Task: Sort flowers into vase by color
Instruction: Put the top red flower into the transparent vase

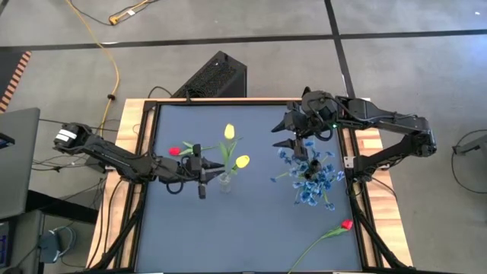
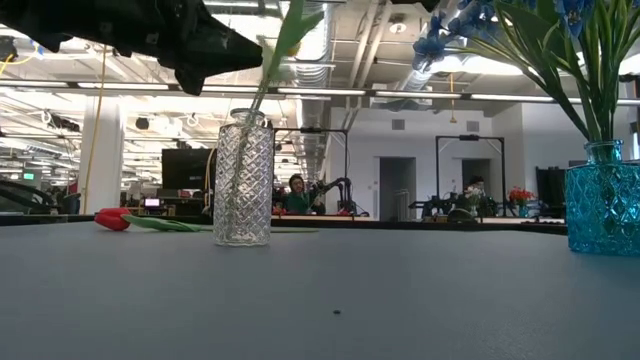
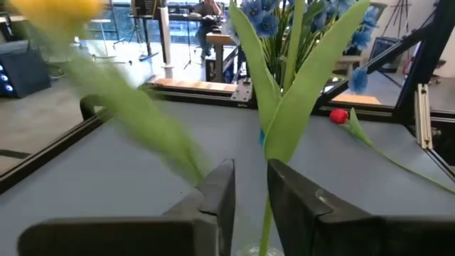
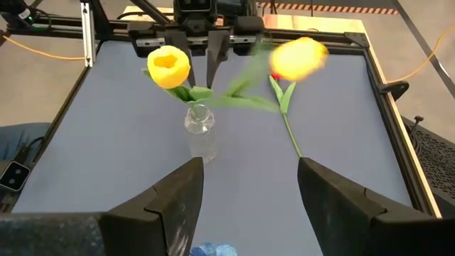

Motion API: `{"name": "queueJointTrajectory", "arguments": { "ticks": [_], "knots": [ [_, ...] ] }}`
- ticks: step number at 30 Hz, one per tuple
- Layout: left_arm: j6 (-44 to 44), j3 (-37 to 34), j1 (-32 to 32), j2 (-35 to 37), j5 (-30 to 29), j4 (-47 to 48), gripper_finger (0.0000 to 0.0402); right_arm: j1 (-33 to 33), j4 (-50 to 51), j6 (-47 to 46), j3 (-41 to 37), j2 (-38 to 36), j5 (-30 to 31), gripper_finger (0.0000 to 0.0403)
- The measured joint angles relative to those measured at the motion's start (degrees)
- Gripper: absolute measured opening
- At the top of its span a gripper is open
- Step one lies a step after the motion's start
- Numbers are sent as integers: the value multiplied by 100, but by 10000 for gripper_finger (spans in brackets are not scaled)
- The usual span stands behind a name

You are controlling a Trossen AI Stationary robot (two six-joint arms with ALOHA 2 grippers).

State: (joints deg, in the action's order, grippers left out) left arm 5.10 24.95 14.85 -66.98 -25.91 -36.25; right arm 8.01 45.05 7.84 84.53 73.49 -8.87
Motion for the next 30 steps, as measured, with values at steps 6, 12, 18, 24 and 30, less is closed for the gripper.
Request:
{"name": "queueJointTrajectory", "arguments": {
  "ticks": [6,12,18,24,30],
  "knots": [
    [-8,39,0,136,5,391,111,0,71,-35,0,0,0,254],
    [148,374,-7,876,-403,2412,127,0,108,-40,-77,0,-1,254],
    [950,376,-300,1386,-935,4299,128,0,55,-1,-253,2,0,254],
    [1689,369,-1265,1019,-507,5320,128,0,-179,86,-254,2,0,254],
    [602,374,-2484,134,680,4199,128,0,-221,163,-254,0,0,254]
  ]
}}
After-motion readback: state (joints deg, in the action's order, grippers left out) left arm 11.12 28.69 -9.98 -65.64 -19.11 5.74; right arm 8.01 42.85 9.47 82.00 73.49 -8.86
